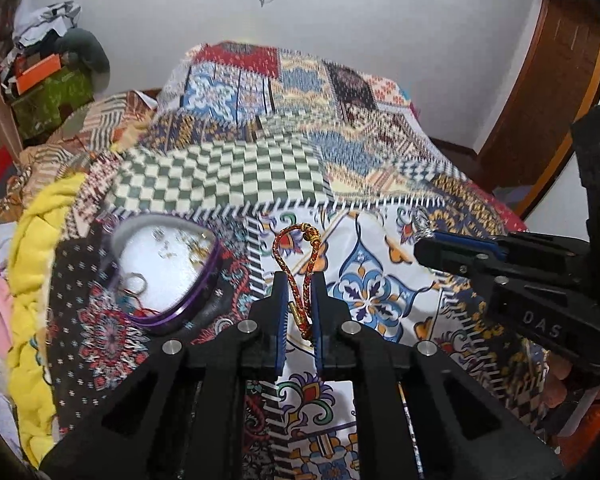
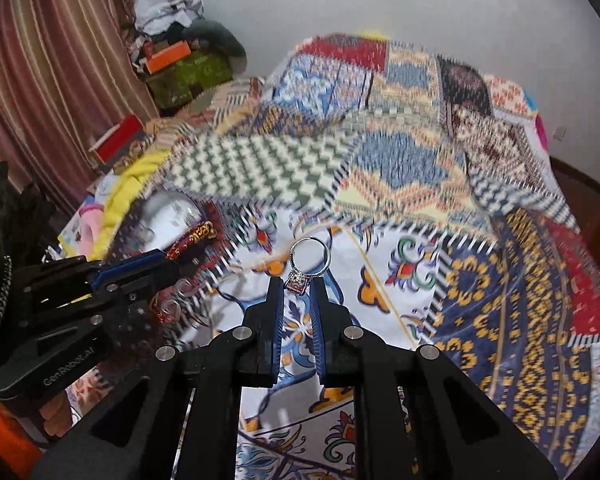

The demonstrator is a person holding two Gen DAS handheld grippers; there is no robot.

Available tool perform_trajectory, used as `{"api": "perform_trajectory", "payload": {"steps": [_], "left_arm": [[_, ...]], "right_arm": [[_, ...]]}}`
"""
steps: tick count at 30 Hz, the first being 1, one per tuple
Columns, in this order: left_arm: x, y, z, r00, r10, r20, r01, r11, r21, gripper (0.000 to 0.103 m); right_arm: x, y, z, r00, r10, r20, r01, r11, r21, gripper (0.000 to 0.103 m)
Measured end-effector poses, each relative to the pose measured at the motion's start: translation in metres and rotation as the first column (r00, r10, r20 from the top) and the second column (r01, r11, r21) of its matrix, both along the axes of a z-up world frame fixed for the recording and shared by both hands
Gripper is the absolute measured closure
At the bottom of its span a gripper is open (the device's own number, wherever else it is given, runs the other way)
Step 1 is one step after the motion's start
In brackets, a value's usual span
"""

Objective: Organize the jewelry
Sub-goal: 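Grasp the red-and-gold cord bracelet with the left tool while the right tool grasps the silver pendant ring, then carry both pieces over the purple heart tin and open both tools to drop them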

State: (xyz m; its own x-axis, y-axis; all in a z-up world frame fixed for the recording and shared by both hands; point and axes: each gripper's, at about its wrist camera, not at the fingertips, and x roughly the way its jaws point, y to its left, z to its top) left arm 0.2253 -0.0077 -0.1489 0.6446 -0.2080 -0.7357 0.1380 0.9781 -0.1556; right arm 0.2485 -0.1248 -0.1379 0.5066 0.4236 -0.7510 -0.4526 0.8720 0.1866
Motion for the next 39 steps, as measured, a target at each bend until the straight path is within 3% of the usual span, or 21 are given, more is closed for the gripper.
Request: {"api": "perform_trajectory", "payload": {"steps": [11,19,29,39], "left_arm": [[-0.025,0.033,0.053,0.99,0.066,0.123,-0.068,0.998,0.005,0.094],[-0.035,0.064,0.071,0.976,0.121,0.179,-0.123,0.992,-0.002,0.094],[-0.032,0.098,0.063,0.97,0.164,0.178,-0.165,0.986,-0.01,0.094],[-0.007,0.108,0.03,0.979,0.17,0.114,-0.168,0.986,-0.024,0.094]], "right_arm": [[-0.019,0.014,0.049,0.993,0.005,0.118,-0.011,0.999,0.049,0.091],[-0.023,0.039,0.069,0.986,0.033,0.163,-0.046,0.996,0.071,0.091],[-0.012,0.082,0.068,0.983,0.099,0.154,-0.113,0.99,0.085,0.091],[0.001,0.112,0.052,0.981,0.15,0.121,-0.16,0.984,0.078,0.091]]}}
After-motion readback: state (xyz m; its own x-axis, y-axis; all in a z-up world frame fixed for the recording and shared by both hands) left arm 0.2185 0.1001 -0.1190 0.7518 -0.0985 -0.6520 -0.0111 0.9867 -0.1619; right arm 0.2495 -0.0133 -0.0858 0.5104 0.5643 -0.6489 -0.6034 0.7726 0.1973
